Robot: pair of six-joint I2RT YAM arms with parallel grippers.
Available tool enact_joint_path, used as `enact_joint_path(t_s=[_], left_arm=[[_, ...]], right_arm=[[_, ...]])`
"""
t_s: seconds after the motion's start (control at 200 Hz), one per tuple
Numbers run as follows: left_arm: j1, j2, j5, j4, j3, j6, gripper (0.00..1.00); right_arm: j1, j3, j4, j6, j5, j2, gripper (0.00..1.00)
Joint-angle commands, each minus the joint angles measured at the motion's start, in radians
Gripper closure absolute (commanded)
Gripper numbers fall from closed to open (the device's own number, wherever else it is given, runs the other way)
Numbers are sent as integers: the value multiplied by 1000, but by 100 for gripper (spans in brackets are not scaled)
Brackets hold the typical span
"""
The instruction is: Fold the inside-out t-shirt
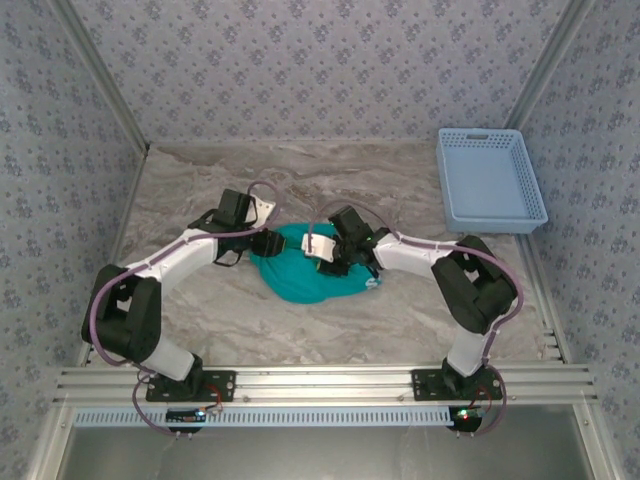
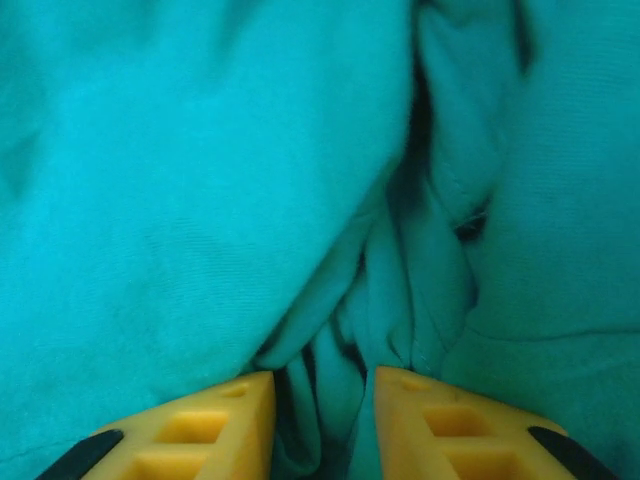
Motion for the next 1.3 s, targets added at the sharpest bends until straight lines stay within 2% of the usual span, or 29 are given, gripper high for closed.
enact_joint_path(t_s=[0.0, 0.095, 0.13, 0.165, 0.18, 0.19, 0.205, 0.225, 0.345, 0.43, 0.525, 0.595, 0.67, 0.73, 0.76, 0.81, 0.879, 0.944, 1.004, 1.039, 1.099, 1.124, 1.139, 1.149, 1.189, 1.264, 1.294], left_arm=[[14, -42, 67, -79, 36, -25, 50], [16, -96, 93, -125, 60, -28, 49], [16, -116, 97, -142, 72, -30, 49], [16, -133, 97, -157, 87, -39, 48], [16, -142, 93, -166, 95, -48, 42], [15, -147, 88, -172, 100, -55, 28], [15, -154, 82, -181, 110, -68, 6], [13, -163, 77, -191, 124, -79, 1], [-45, -189, 75, -167, 159, -9, 0], [-72, -137, 57, -140, 160, 81, 0], [-73, -45, 10, -174, 174, 187, 0], [-65, 10, 14, -127, 156, 229, 0], [-59, 82, 5, -54, 152, 231, 0], [-55, 171, -41, -69, 215, 215, 0], [-48, 217, -53, -90, 259, 200, 2], [-30, 279, -50, -109, 325, 149, 15], [1, 331, 21, -94, 362, 100, 41], [23, 351, 35, -61, 362, 50, 63], [53, 367, 82, -54, 361, 16, 86], [70, 376, 139, -64, 365, 4, 94], [79, 379, 241, -86, 366, -15, 95], [78, 375, 275, -97, 362, -23, 95], [76, 371, 297, -99, 359, -30, 95], [75, 367, 312, -100, 356, -35, 94], [72, 349, 371, -90, 331, -61, 94], [77, 305, 497, -1, 244, -154, 93], [76, 289, 522, 22, 213, -180, 93]], right_arm=[[-31, 16, 57, 58, -18, 2, 58], [-33, 16, 58, 43, -40, 27, 59], [-33, 20, 48, 26, -70, 35, 70], [-29, 15, 48, 10, -99, 34, 88], [-24, 11, 55, 3, -105, 29, 95], [-22, 6, 61, -2, -109, 25, 100], [-19, -3, 69, -12, -117, 16, 100], [-15, -17, 84, -29, -129, 2, 100], [-16, -118, 203, -128, -266, -115, 100], [-22, -163, 270, -188, -299, -189, 100], [0, -210, 355, -251, -267, -274, 100], [29, -222, 357, -314, -242, -331, 100], [67, -242, 353, -400, -189, -386, 100], [98, -253, 328, -431, -143, -426, 100], [112, -262, 308, -434, -128, -446, 100], [141, -287, 264, -436, -93, -477, 100], [195, -351, 249, -414, -25, -515, 100], [254, -419, 240, -377, 64, -539, 100], [275, -470, 251, -290, 109, -553, 100], [272, -482, 262, -204, 134, -557, 100], [252, -476, 239, -121, 108, -570, 99], [241, -464, 232, -87, 110, -570, 93], [234, -451, 226, -68, 113, -570, 85], [231, -447, 225, -61, 113, -570, 84], [210, -417, 221, -18, 97, -566, 69], [168, -359, 234, 62, 22, -535, 54], [155, -336, 241, 93, -20, -513, 52]])
